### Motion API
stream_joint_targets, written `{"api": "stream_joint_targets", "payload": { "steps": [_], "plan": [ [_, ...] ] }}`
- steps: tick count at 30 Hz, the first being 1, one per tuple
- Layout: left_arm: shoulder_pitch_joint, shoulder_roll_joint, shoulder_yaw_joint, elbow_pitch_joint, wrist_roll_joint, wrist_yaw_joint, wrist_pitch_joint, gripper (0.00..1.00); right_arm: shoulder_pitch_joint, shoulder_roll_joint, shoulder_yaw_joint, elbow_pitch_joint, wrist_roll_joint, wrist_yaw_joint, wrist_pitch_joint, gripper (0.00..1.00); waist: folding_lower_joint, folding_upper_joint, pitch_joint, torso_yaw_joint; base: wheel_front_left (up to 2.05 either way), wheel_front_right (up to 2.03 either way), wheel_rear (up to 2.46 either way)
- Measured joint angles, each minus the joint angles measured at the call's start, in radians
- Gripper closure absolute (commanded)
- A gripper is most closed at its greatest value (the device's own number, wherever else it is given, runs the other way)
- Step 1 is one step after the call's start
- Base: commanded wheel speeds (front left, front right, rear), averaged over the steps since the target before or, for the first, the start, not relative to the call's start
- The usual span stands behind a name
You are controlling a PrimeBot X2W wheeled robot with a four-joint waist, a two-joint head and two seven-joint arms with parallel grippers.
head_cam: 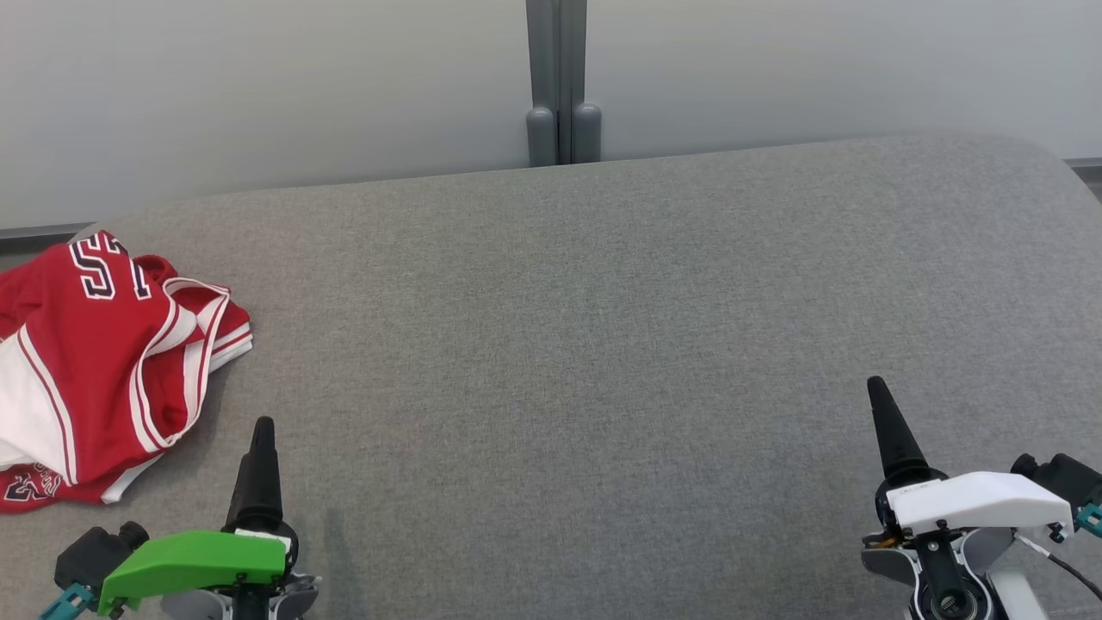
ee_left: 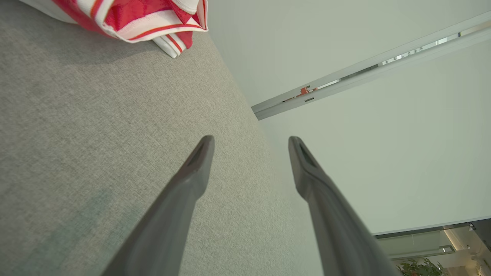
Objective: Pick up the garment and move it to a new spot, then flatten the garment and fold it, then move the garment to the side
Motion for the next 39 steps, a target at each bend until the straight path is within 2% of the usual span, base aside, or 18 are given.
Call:
{"api": "stream_joint_targets", "payload": {
  "steps": [11,24,39],
  "plan": [
    [0.008,0.001,-0.011,-0.021,0.2,0.009,-0.038,0.0,0.0,-0.002,0.024,-0.018,-0.216,0.0,-0.039,0.0,0.0,0.0,0.002,0.003,0.0,0.0,0.0],
    [0.017,0.002,-0.028,-0.031,0.409,0.018,-0.079,0.0,-0.005,-0.003,0.041,0.007,-0.413,0.0,-0.079,0.0,0.0,0.0,0.003,0.007,0.0,0.0,0.0],
    [0.018,0.004,-0.041,-0.031,0.597,0.023,-0.12,0.0,-0.011,-0.005,0.059,0.007,-0.581,0.0,-0.12,0.0,0.0,0.0,-0.003,0.014,0.0,0.0,0.0]
  ]
}}
